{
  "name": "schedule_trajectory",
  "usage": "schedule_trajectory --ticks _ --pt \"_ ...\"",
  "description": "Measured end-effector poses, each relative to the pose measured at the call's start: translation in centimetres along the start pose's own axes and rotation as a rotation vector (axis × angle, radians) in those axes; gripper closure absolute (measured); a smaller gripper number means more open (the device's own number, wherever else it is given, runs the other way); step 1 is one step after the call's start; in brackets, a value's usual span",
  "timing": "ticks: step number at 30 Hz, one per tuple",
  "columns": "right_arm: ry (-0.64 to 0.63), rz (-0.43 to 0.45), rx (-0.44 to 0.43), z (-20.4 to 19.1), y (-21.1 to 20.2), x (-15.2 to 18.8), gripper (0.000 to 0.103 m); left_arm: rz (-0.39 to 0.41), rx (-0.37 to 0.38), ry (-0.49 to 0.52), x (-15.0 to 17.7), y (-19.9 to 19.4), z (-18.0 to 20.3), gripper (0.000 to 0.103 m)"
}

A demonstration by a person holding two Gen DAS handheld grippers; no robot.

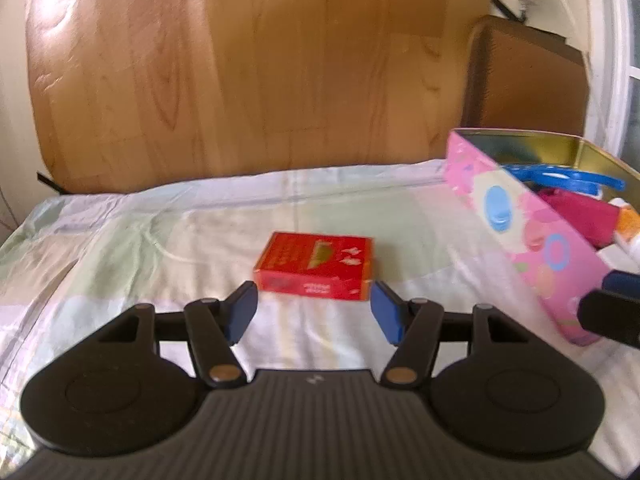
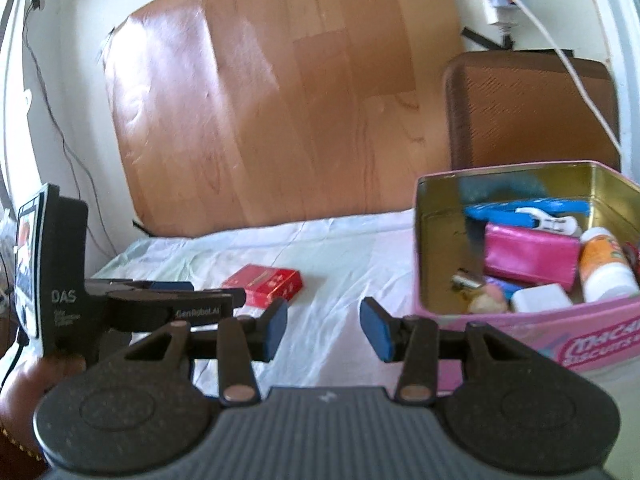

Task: Organize rigid objects
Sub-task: 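Move both tools back above the red cigarette box, then grasp the red cigarette box upright with the right gripper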

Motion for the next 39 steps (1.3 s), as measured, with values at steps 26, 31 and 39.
schedule_trajectory --ticks 26,31,39 --pt "-0.164 -0.123 -0.005 -4.1 8.9 -0.7 0.05 -0.082 -0.037 -0.182 1.2 3.9 -6.9 0.038" --pt "-0.139 -0.136 -0.053 -5.0 12.0 -3.3 0.041 -0.072 -0.06 -0.323 1.0 3.8 -10.0 0.038" --pt "-0.37 -0.25 -0.079 -8.1 17.7 -4.6 0.004 -0.07 -0.06 -0.41 0.9 3.9 -11.9 0.038"
Point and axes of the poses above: each gripper's, at about its wrist camera, not at the fingertips, and y roughly the way its jaws point, z to its right, x to its underside, the point moved 9 cm from there along y, roughly the way its jaws point, and after that the axes turned 9 degrees about -z, right-handed, at the moved point
